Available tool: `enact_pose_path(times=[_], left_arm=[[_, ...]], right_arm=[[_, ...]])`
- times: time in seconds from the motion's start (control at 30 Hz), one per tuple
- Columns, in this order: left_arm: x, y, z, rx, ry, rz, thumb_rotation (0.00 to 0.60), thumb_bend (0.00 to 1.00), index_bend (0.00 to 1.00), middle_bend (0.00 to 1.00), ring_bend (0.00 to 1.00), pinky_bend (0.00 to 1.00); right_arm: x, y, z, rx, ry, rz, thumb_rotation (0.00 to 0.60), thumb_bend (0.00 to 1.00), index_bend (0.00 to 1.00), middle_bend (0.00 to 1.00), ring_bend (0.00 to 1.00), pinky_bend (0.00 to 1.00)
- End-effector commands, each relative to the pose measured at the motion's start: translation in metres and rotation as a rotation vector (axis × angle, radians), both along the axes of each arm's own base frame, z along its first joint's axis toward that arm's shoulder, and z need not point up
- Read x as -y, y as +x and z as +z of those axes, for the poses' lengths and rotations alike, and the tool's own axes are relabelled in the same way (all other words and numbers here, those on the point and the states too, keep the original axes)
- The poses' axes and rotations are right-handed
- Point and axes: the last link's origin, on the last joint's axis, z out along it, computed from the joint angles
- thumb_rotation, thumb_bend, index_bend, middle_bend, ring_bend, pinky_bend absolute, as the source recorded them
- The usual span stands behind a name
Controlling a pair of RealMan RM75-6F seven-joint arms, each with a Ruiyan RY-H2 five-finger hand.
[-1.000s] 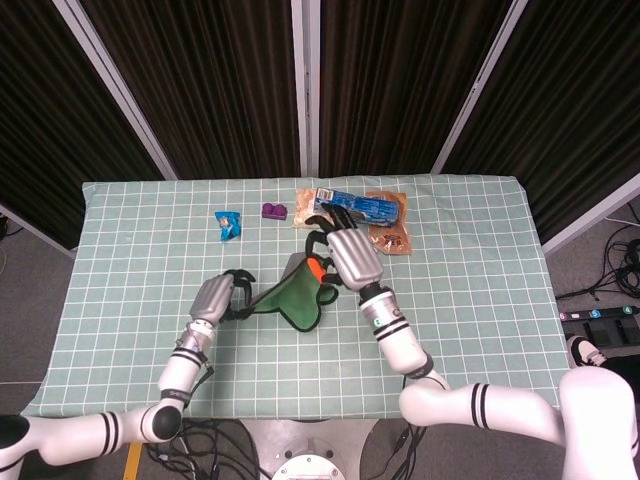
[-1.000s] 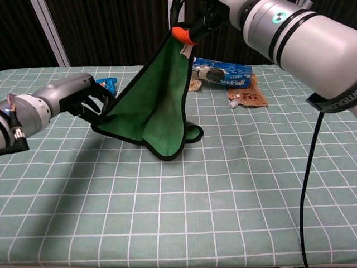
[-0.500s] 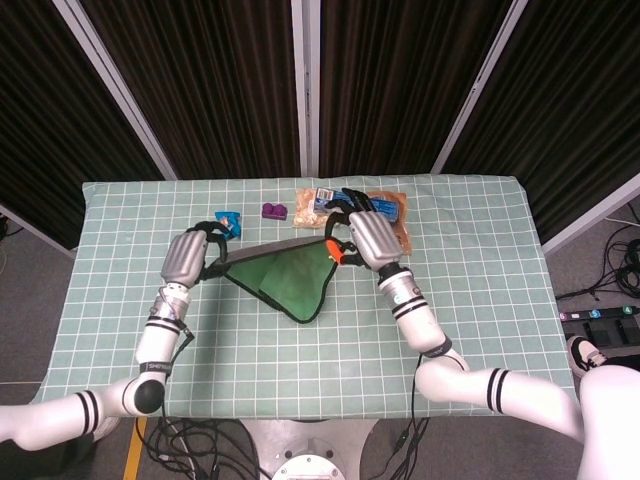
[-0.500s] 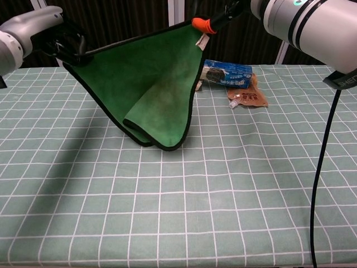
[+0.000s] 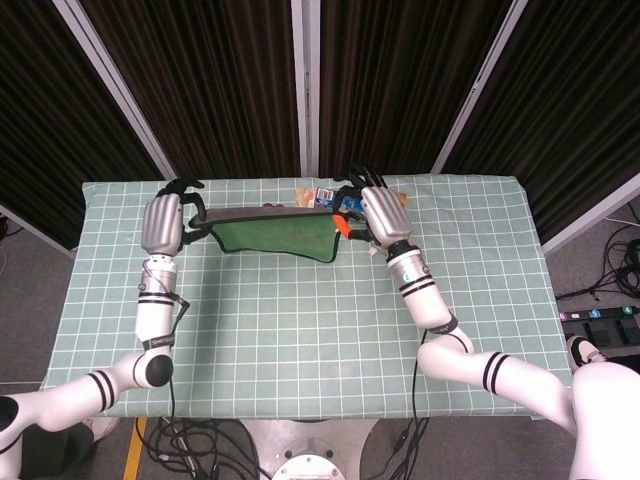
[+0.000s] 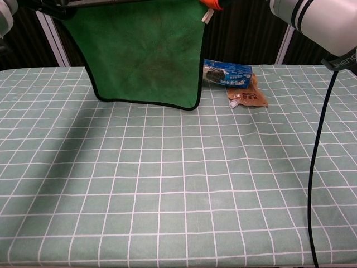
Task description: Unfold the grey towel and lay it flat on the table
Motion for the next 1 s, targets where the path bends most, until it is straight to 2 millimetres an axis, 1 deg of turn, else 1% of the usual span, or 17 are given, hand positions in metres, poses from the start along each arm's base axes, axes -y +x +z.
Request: enact_pose_path(times=[0.03,0.2,0.37,0.6,1.0], left_arm=[[0.016,-0.003,-0.007,-0.018,-0.021,-0.037,0.600,0.42,0.76,0.43,0.26,0.29],[0.047,-0.006,-0.025,-0.084,-0.144,-0.094,0.600,0.41,0.76,0.43,0.26,0.29],[0.075,-0.008,-0.040,-0.126,-0.209,-0.143,0.600,0.41,0.76,0.43,0.26,0.29],[0.108,-0.013,-0.047,-0.163,-0.264,-0.190,0.600,0.40,0.76,0.43,0.26,0.29],[0.155,-0.027,-0.055,-0.211,-0.351,-0.231,0.600,0.40,0.76,0.43,0.26,0.29]], right_arm=[[-0.002,-0.014,-0.004,-0.011,0.019,0.004,0.600,0.45,0.75,0.22,0.00,0.00],[-0.017,-0.034,-0.016,-0.047,0.115,0.011,0.600,0.45,0.75,0.22,0.00,0.00],[-0.033,-0.051,-0.024,-0.083,0.183,0.020,0.600,0.45,0.75,0.22,0.00,0.00],[-0.057,-0.067,-0.029,-0.096,0.263,0.021,0.600,0.45,0.74,0.22,0.00,0.00],[-0.095,-0.083,-0.041,-0.100,0.360,0.028,0.600,0.45,0.74,0.22,0.00,0.00]])
